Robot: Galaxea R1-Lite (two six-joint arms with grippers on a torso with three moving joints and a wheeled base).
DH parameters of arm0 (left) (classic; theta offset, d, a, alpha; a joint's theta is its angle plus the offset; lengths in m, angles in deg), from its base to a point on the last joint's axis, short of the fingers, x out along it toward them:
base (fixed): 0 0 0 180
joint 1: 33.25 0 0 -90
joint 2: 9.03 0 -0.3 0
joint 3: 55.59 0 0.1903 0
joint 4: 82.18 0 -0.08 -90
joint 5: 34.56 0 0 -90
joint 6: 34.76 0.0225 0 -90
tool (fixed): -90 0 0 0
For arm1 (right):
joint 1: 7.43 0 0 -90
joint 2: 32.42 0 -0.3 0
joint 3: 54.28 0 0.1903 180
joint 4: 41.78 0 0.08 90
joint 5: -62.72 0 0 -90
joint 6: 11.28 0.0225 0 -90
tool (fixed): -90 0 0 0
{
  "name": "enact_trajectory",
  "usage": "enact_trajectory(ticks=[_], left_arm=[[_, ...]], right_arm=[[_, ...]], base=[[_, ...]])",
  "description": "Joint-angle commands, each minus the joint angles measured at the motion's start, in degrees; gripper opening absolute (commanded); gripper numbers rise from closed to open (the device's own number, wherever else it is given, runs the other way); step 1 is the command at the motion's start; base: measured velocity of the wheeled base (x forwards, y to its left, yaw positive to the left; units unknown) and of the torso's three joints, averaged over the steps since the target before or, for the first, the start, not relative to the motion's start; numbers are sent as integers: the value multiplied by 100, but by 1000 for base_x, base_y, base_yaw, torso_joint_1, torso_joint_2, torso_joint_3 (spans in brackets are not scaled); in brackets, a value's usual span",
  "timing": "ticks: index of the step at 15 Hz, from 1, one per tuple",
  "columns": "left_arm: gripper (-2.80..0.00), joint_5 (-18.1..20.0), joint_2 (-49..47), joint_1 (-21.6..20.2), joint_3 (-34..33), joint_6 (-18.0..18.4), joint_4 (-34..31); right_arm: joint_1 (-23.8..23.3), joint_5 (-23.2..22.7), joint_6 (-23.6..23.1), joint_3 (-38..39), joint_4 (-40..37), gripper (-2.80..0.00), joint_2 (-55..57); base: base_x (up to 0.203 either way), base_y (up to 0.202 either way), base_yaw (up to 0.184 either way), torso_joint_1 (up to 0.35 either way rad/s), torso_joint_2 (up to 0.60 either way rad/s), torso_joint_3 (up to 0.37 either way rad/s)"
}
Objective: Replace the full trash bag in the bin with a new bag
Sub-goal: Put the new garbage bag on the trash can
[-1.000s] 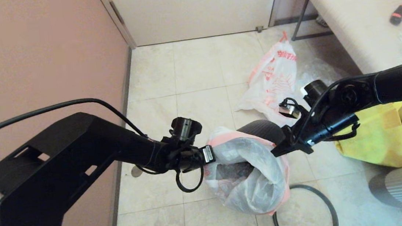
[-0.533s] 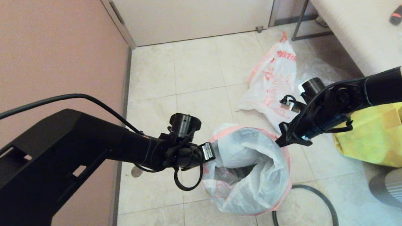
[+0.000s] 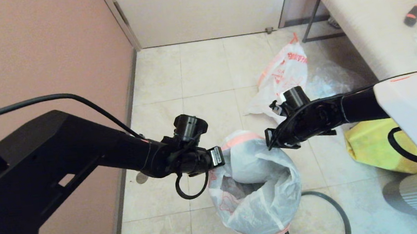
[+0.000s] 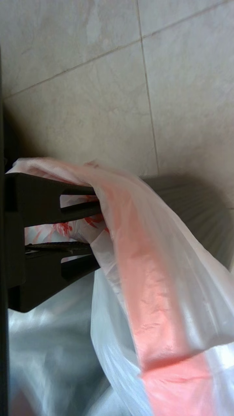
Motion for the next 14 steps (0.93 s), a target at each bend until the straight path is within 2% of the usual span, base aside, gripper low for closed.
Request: enact_trajectory(ticks=[1,3,7,9,14], left_arm=[[-280,-6,-25,-14,7,-23,33],[-280,-18,-74,-48,36,-9,17],[-280,-24,-157,-326,204,101,-143],[-280,-24,-178,-423,262,105,-221],[-280,-8,-71,-445,229,102,-229]], right_arm=[[214,246,98,-135,209,-280,320],[306,714,123,-89,442,-280,336],[298,478,387,4,315,-280,24],[271,129,605,33,154,-280,-268],[168,73,656,182,53,-280,-694]], base=[[0,0,0,0,0,0],[0,0,0,0,0,0],[0,0,0,0,0,0],[0,0,0,0,0,0],[0,0,0,0,0,0]])
